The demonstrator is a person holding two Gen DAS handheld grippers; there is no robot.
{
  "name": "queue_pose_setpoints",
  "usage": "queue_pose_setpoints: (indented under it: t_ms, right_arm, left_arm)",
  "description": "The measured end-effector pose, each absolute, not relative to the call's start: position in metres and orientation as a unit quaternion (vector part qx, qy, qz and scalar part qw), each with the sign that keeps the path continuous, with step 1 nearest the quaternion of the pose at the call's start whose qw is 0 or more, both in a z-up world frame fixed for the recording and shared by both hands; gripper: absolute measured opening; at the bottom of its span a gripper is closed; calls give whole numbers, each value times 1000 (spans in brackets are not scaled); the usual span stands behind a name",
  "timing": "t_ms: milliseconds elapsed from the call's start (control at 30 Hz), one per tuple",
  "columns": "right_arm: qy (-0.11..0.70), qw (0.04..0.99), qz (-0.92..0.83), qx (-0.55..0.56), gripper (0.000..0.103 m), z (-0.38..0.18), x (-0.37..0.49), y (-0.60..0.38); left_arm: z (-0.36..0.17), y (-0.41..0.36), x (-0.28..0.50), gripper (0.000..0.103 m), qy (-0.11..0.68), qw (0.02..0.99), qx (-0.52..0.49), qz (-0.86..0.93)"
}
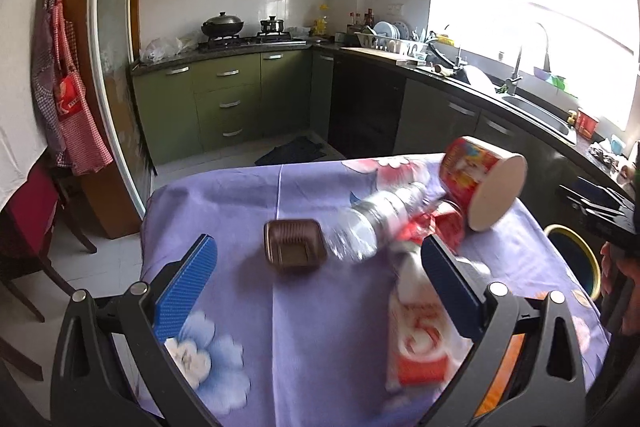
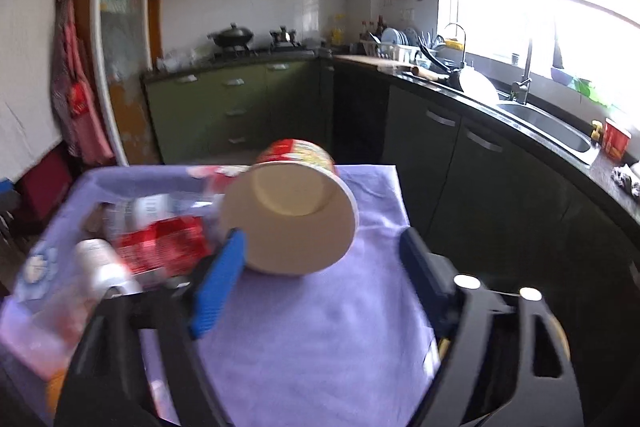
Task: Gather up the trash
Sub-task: 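Grasp the red-and-white paper cup with the right gripper, then carry the paper cup over the yellow-rimmed bin and open the right gripper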
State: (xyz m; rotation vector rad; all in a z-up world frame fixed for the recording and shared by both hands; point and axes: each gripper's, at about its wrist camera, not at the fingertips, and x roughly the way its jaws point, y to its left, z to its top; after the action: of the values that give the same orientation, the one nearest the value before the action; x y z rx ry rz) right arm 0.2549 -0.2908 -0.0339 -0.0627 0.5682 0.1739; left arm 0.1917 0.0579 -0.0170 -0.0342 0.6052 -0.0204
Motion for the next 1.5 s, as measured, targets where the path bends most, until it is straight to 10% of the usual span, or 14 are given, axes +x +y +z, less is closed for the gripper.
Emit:
queue_pose_setpoints:
  t_ms: [433,533,1167,1500]
  right_arm:
    - [344,932,104,-37,33,-91,396,-300]
    - [352,929,109,-20,7,-96,407,-303]
    - [502,851,34,150,4,-16,314,-487]
    - [616,761,-74,191,4,-121,311,-606]
  left_arm:
    - [-53,58,240,97,337,941,-20,-27]
    - [-56,59,241,97,339,940,-20,-27]
    - [-24,43,205,97,294,954,-8,-57]
    - [-6,27,157,97,288,956,2,-58]
